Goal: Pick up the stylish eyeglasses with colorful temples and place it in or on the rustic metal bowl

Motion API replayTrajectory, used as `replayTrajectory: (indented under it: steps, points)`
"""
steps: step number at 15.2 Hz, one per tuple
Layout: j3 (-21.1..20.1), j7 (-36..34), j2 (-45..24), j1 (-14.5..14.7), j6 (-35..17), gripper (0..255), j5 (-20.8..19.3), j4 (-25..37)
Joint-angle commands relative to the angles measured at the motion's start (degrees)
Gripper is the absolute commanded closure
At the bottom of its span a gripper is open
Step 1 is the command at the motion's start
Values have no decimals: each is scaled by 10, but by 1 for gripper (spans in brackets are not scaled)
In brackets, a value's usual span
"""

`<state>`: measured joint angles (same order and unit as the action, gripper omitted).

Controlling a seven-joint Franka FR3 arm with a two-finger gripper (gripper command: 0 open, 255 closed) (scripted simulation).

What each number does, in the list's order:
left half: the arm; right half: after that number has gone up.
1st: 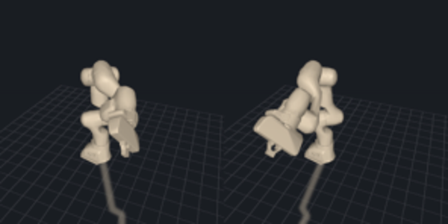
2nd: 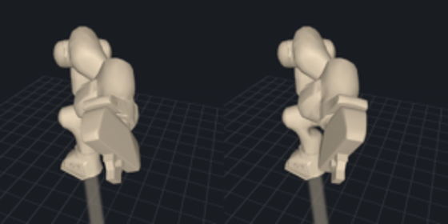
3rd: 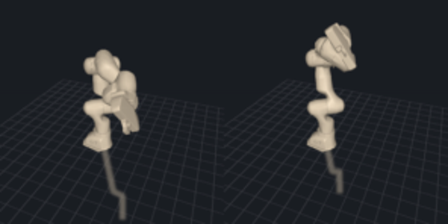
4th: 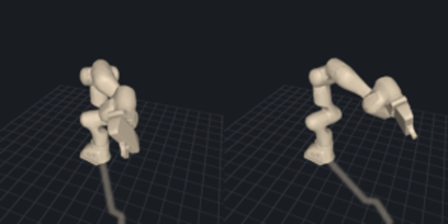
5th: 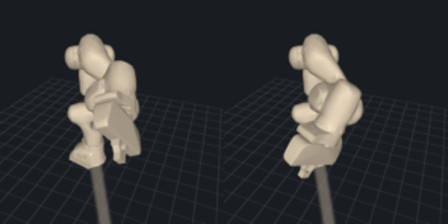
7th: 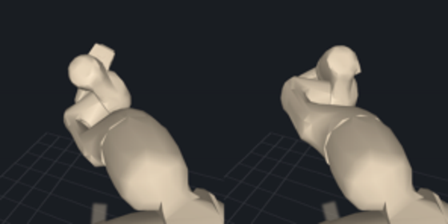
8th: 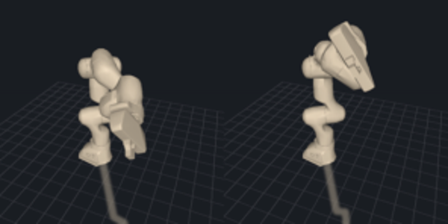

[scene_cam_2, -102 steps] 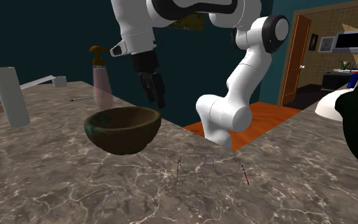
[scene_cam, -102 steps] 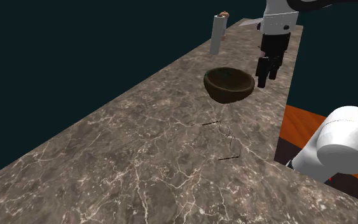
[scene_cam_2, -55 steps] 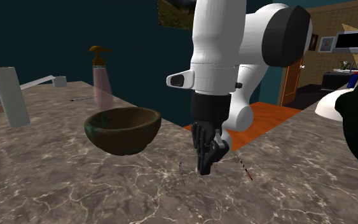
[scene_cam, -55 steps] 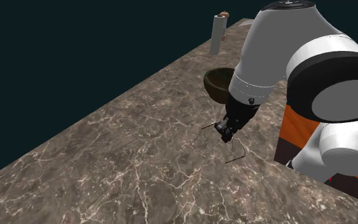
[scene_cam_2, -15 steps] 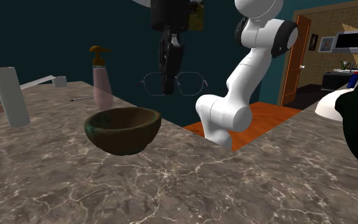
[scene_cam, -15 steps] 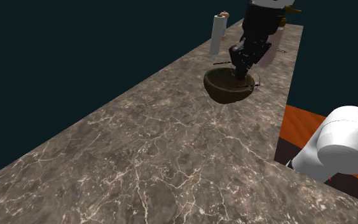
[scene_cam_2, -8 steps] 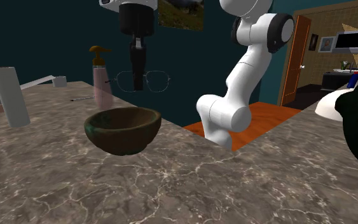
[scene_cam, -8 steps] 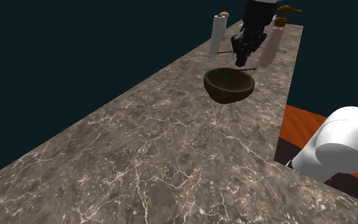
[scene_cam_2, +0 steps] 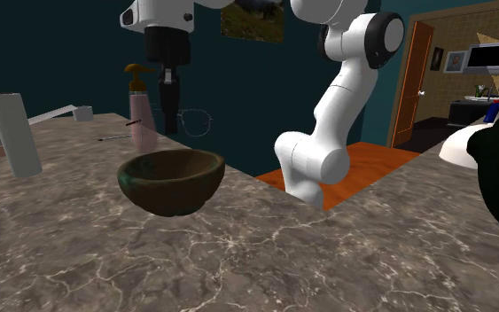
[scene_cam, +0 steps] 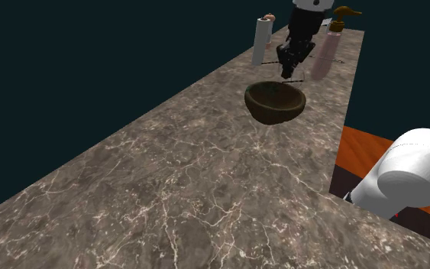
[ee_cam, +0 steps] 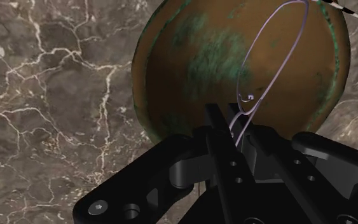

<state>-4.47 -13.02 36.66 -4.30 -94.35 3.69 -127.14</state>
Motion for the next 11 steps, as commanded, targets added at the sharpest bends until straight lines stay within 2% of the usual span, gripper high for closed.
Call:
replayTrajectory:
  steps: [1, 7, 11]
  points:
    - [0, 1, 2, 0, -14, 255, 0, -16]
    - [-1, 3, 10, 1, -59, 255, 2, -68]
    - [-2, 3, 10, 1, -62, 255, 2, -72]
